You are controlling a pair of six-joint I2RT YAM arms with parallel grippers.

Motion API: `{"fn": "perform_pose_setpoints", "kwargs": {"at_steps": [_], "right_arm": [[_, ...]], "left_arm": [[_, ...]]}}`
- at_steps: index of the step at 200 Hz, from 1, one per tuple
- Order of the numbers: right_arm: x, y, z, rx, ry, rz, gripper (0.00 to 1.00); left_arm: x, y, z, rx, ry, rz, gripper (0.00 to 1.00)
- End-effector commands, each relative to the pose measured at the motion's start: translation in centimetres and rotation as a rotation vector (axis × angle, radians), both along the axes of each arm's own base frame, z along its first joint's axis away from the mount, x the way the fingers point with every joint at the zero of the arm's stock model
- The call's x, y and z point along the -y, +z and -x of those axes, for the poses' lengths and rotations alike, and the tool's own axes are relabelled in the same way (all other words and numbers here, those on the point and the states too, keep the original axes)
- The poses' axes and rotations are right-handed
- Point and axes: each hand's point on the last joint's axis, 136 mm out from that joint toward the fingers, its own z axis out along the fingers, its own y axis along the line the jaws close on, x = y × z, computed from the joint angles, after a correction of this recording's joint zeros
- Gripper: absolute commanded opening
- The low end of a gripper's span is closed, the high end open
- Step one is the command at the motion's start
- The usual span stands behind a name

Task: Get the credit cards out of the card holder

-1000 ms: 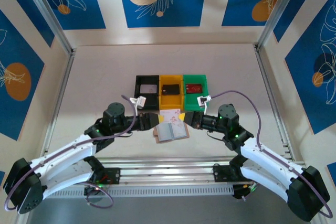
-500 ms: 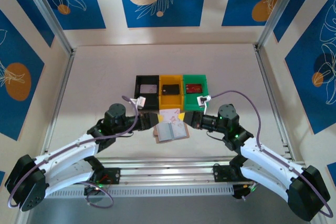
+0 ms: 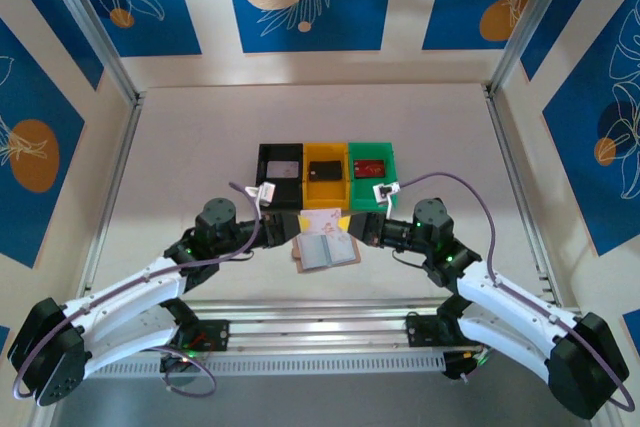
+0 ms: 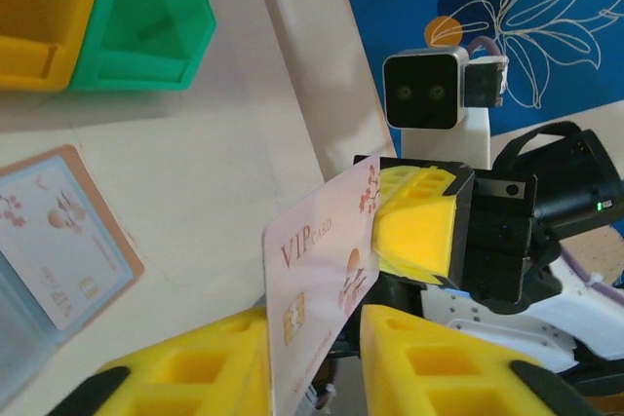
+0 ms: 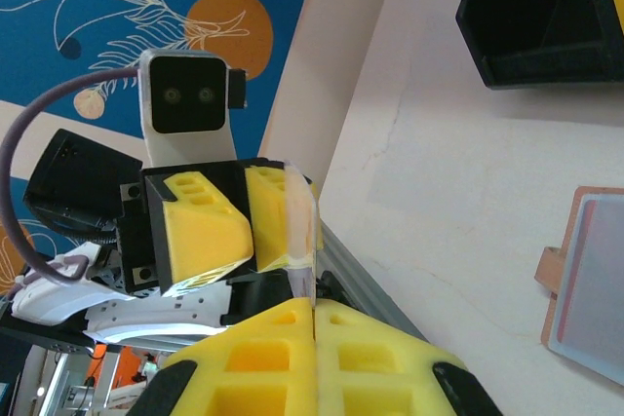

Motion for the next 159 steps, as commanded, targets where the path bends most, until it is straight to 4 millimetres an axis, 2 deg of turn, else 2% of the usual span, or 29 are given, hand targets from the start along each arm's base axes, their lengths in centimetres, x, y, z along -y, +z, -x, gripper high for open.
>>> {"fn": "perform_pose_setpoints", "kwargs": {"at_steps": [1, 35, 63, 91, 95, 107, 125, 142, 159], "right_arm": [[-0.5, 1.2, 0.1, 0.029, 0.018, -0.014, 0.00], [-0.6, 1.1, 0.0, 0.031, 0.018, -0.008, 0.00], [-0.6, 0.6, 0.0, 0.027, 0.016, 0.012, 0.00], [-0.3, -0.1, 0.1, 0.022, 0.022, 0.070, 0.00], [-0.2, -0.1, 0.2, 0.022, 0.021, 0.084, 0.03], [0.3, -0.6, 0.1, 0.011, 0.010, 0.132, 0.21], [1.1, -0.6, 0.1, 0.026, -0.001, 0.192, 0.38], [2.3, -0.8, -0.2, 0.029, -0.035, 0.262, 0.49], [3.5, -0.9, -0.4, 0.028, -0.069, 0.326, 0.53]], "left_arm": [[0.0, 0.9, 0.0, 0.032, 0.001, 0.045, 0.25], [0.1, 0.9, 0.0, 0.028, -0.005, 0.057, 0.15], [-0.1, 0.8, -0.1, 0.028, 0.008, 0.041, 0.00], [-0.6, 0.0, -0.3, 0.023, 0.031, -0.021, 0.00], [-0.7, -0.2, -0.4, 0.023, 0.035, -0.035, 0.00], [-1.2, -0.7, -0.6, 0.018, 0.042, -0.086, 0.00], [-2.1, -0.7, -1.2, 0.021, 0.056, -0.137, 0.00], [-3.4, -0.5, -2.2, 0.024, 0.075, -0.177, 0.00], [-4.9, -0.5, -3.4, 0.024, 0.106, -0.222, 0.00]]}}
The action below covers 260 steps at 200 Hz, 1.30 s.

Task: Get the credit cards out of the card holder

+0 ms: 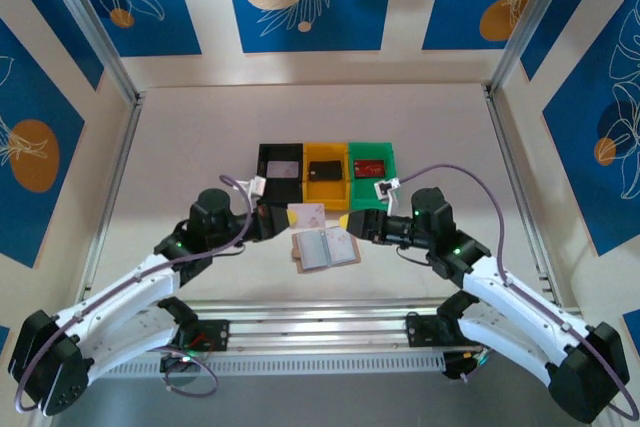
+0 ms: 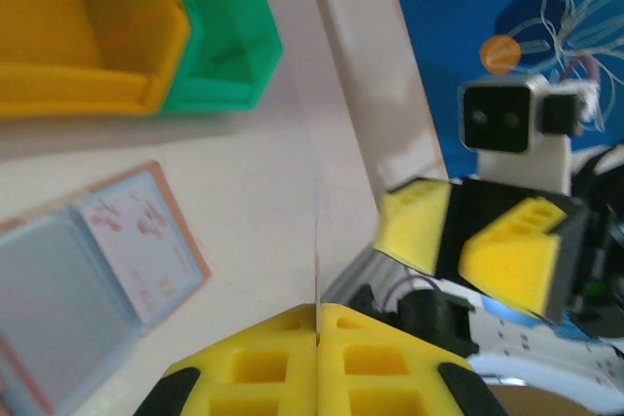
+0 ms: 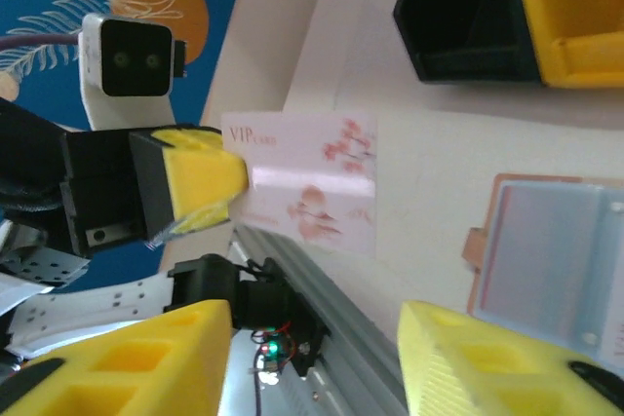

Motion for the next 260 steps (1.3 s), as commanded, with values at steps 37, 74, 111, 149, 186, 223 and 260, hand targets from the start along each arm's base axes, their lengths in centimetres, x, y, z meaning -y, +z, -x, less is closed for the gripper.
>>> {"fn": "perform_pose_setpoints", "kwargs": {"at_steps": [37, 74, 111, 149, 186, 223, 260], "right_arm": [[4.1, -0.7, 0.3, 0.023, -0.065, 0.273, 0.59], [6.6, 0.0, 0.3, 0.037, -0.128, 0.420, 0.63], [8.9, 1.1, 0.7, 0.076, -0.190, 0.510, 0.66], [11.4, 3.2, 1.2, 0.179, -0.268, 0.560, 0.71], [12.9, 3.2, 1.6, 0.229, -0.309, 0.594, 0.74], [12.6, 3.1, 1.8, 0.242, -0.300, 0.571, 0.74], [12.5, 2.9, 1.8, 0.262, -0.301, 0.560, 0.75]], "left_arm": [[-5.5, -0.4, -4.6, -0.012, 0.114, -0.151, 0.00], [-6.7, -1.7, -8.3, -0.054, 0.157, -0.190, 0.00], [-6.9, -3.8, -11.4, -0.103, 0.186, -0.240, 0.00], [-7.2, -5.9, -14.2, -0.142, 0.215, -0.314, 0.00], [-6.9, -7.7, -16.6, -0.183, 0.226, -0.337, 0.00], [-6.7, -9.2, -18.6, -0.215, 0.235, -0.367, 0.00], [-6.6, -10.6, -20.0, -0.240, 0.245, -0.383, 0.00]]}}
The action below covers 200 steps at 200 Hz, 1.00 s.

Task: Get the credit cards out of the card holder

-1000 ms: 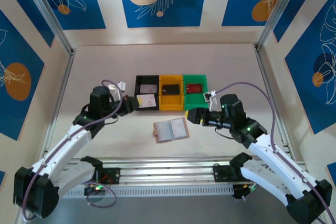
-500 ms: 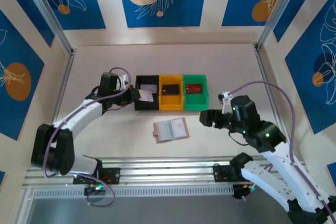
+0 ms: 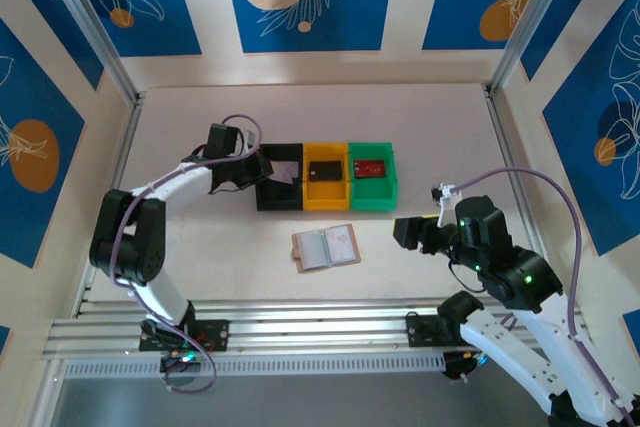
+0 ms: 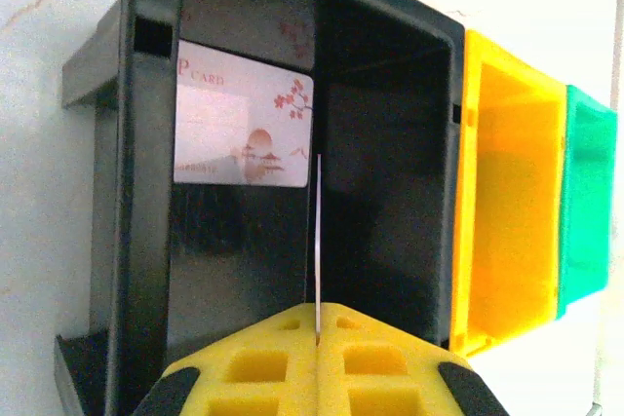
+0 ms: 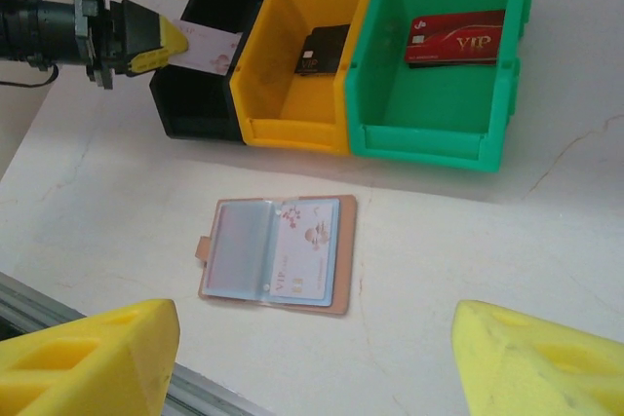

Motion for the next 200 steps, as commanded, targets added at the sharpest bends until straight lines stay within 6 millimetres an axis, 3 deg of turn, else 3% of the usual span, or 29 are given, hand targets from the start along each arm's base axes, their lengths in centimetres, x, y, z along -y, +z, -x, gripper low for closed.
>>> {"fn": "perform_pose_setpoints", "kwargs": {"at_steps": [1, 134, 200], "right_arm": [[0.2, -0.1, -0.1, 0.029, 0.002, 0.011, 0.75], [-0.3, -0.1, 0.1, 0.050, 0.032, -0.015, 0.76], [-0.4, -0.2, 0.0, 0.049, 0.037, -0.017, 0.76]], "left_arm": [[-0.5, -0.4, -1.5, 0.006, 0.015, -0.020, 0.00], [0.5, -3.8, -4.0, -0.065, 0.030, -0.003, 0.00], [0.2, -4.9, -3.6, -0.098, 0.026, -0.044, 0.04]]}}
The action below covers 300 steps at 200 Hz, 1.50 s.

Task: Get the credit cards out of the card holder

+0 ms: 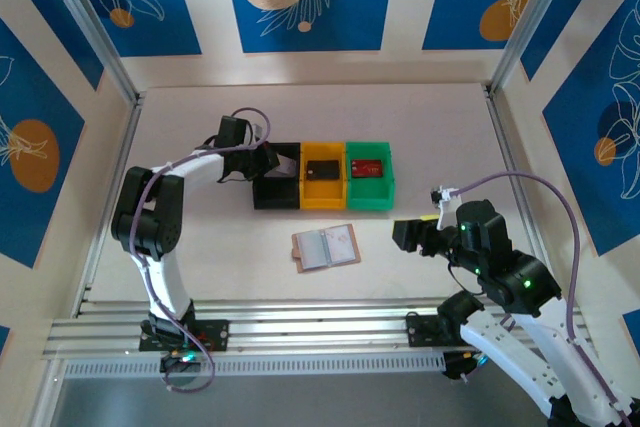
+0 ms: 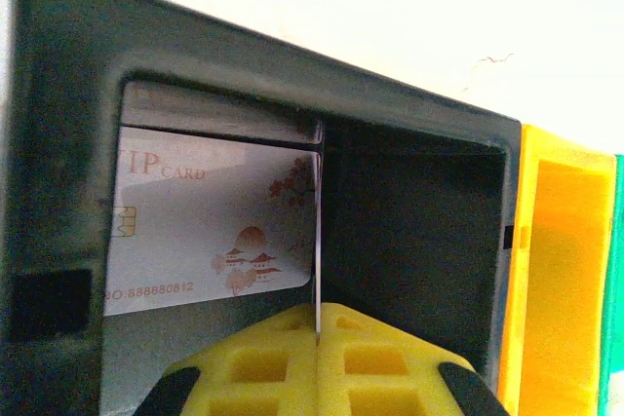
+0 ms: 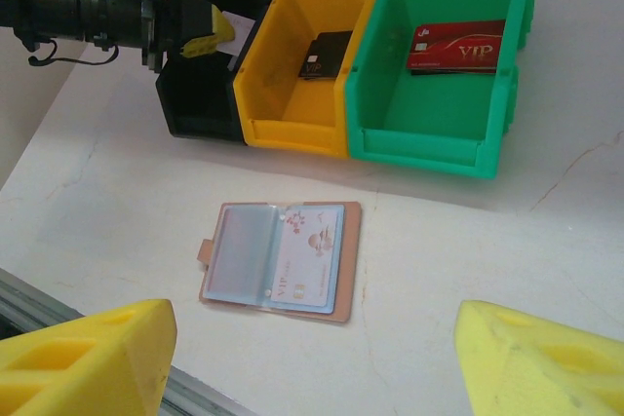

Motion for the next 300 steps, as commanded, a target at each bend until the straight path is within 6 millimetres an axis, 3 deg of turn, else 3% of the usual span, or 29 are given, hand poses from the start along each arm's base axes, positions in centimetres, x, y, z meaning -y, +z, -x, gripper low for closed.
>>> {"fn": "perform_pose_setpoints", "kwargs": {"at_steps": [1, 60, 92, 135, 166, 179, 218, 257, 279, 300], "right_arm": [[-0.3, 0.1, 0.0, 0.017, 0.020, -0.008, 0.76], [-0.3, 0.0, 0.0, 0.016, 0.019, -0.009, 0.76], [-0.3, 0.0, 0.0, 0.017, 0.021, -0.008, 0.76], [-0.3, 0.0, 0.0, 0.017, 0.022, -0.009, 0.76], [-0.3, 0.0, 0.0, 0.016, 0.023, -0.009, 0.76], [-0.3, 0.0, 0.1, 0.019, 0.024, -0.010, 0.76], [-0.3, 0.0, 0.1, 0.018, 0.025, -0.010, 0.77], [-0.4, 0.0, 0.0, 0.018, 0.027, -0.012, 0.77], [-0.4, 0.0, 0.0, 0.017, 0.027, -0.015, 0.77], [-0.5, 0.0, 0.0, 0.017, 0.029, -0.020, 0.77]], "left_arm": [[-1.0, -2.4, 0.5, -0.076, 0.017, -0.050, 0.04], [-1.3, -1.8, 0.3, -0.082, 0.021, -0.079, 0.16], [-1.6, -1.0, 0.2, -0.077, 0.022, -0.096, 0.17], [-1.8, 0.9, -0.1, -0.063, 0.025, -0.116, 0.26], [-2.1, 2.7, -0.4, -0.042, 0.034, -0.130, 0.27], [-2.2, 3.5, -0.4, -0.037, 0.036, -0.140, 0.33], [-2.7, 7.0, -0.8, 0.002, 0.037, -0.172, 0.39], [-3.3, 11.9, -0.4, 0.050, 0.030, -0.204, 0.44], [-3.9, 14.9, 1.3, 0.087, 0.035, -0.234, 0.51], [-3.8, 16.3, 4.6, 0.109, 0.022, -0.264, 0.56]]}}
